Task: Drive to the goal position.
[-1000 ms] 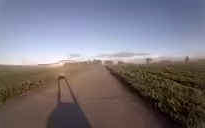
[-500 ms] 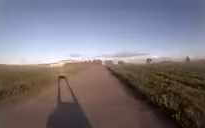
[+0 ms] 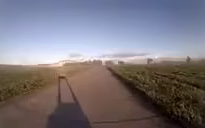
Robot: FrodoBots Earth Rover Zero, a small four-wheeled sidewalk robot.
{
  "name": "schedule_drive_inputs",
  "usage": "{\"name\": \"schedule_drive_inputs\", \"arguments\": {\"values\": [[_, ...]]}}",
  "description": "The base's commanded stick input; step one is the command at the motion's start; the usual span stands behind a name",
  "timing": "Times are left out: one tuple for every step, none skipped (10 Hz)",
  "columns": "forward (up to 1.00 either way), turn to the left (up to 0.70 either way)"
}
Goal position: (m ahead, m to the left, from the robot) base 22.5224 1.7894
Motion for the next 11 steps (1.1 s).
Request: {"name": "schedule_drive_inputs", "arguments": {"values": [[0.7,0.0],[0.7,0.0],[0.7,0.0],[0.7,0.0],[0.7,0.0],[0.7,0.0],[0.7,0.0],[0.7,0.0],[0.7,0.0],[0.7,0.0],[0.7,0.0]]}}
